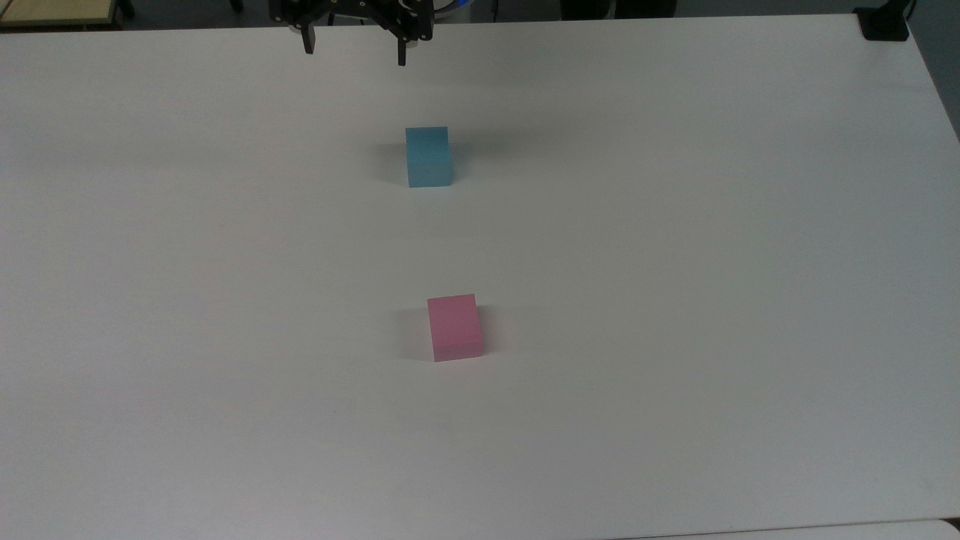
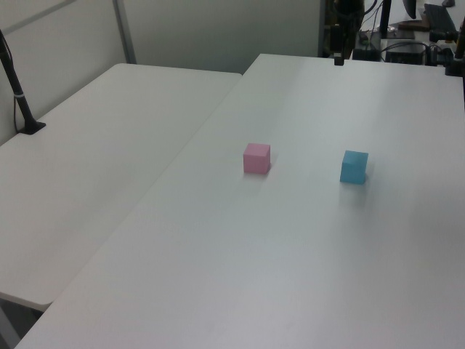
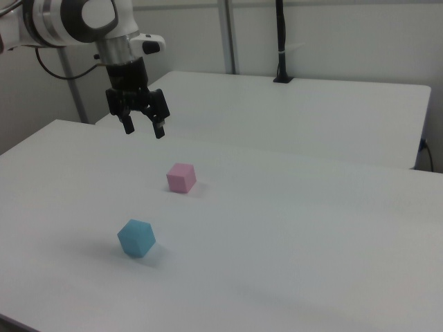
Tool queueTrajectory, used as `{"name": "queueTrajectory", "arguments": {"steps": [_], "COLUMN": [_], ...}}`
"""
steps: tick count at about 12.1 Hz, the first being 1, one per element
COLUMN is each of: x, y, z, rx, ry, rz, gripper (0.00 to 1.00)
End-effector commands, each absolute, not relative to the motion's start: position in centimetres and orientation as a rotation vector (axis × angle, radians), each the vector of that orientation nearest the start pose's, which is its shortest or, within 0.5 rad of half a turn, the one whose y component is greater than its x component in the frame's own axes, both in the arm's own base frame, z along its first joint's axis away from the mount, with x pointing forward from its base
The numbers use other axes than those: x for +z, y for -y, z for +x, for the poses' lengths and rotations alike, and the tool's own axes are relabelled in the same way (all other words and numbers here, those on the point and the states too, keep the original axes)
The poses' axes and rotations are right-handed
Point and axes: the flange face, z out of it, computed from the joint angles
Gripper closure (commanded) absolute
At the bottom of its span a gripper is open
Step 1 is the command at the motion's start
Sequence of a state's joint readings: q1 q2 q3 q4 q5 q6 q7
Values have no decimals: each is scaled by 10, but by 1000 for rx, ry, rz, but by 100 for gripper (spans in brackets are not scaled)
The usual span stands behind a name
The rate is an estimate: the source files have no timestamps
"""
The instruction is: Put blue cube on pink cube
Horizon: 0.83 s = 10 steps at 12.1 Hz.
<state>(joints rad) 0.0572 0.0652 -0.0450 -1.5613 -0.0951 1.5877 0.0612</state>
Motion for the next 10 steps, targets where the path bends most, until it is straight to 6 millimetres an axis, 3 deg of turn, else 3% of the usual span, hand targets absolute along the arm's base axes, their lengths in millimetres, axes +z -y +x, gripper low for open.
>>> {"name": "queueTrajectory", "arguments": {"steps": [1,10], "x": [593,583], "y": [-2,-9], "z": [570,566], "rx": [75,111], "ry": [-59,-35], "rz": [-3249,-3249], "gripper": [0,0]}}
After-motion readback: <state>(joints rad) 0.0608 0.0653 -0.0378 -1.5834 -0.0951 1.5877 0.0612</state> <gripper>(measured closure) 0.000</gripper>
